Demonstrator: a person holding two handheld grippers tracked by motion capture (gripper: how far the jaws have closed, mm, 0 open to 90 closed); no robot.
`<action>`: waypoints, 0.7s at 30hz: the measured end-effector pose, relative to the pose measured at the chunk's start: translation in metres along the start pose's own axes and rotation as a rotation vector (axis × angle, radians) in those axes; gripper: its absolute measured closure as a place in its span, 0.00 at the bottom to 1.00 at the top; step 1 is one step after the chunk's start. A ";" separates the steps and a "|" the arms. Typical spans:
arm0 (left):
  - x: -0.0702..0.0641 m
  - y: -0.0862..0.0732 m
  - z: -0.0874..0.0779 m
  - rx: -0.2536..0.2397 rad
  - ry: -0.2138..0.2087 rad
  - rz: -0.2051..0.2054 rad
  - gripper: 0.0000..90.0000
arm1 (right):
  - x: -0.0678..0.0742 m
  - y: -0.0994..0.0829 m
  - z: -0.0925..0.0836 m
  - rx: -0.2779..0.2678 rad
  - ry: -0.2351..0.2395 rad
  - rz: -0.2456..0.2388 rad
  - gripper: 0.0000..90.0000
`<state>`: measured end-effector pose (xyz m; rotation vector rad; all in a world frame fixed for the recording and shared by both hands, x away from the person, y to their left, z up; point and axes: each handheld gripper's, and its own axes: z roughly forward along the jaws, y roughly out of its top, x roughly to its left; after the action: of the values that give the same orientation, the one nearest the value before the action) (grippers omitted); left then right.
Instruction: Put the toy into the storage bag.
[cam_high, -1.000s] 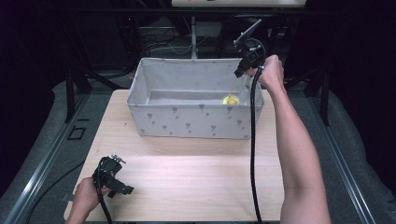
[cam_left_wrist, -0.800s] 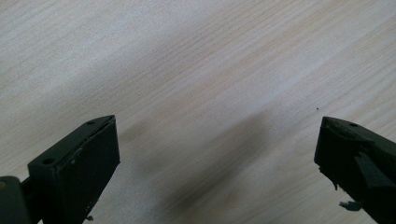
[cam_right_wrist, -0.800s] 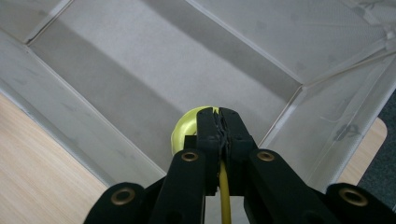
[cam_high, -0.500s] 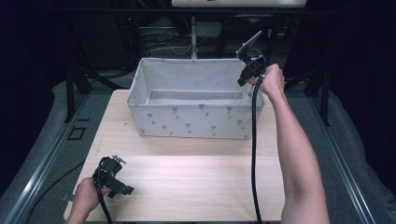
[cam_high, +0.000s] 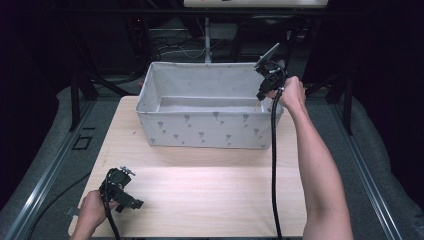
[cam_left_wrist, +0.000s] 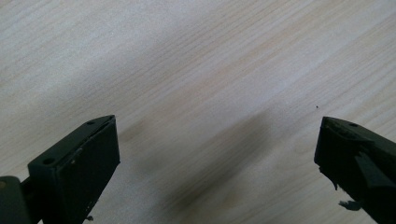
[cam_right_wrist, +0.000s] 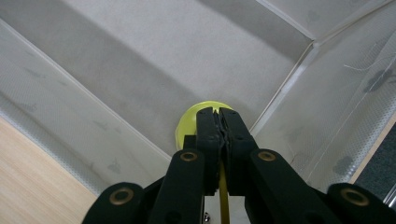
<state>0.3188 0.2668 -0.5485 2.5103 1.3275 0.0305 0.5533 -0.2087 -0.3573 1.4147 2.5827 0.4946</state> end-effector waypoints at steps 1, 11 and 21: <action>0.000 0.000 0.000 0.001 0.002 0.007 0.00 | 0.000 0.000 0.000 0.007 0.002 -0.002 0.97; 0.000 0.000 0.000 0.002 -0.001 0.004 0.00 | 0.002 0.000 -0.007 -0.010 -0.010 0.002 0.79; -0.001 0.000 0.000 0.004 -0.001 0.005 0.00 | 0.006 -0.001 -0.035 -0.078 0.036 0.014 0.44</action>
<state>0.3186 0.2660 -0.5484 2.5165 1.3220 0.0283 0.5392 -0.2117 -0.3250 1.4116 2.5531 0.6208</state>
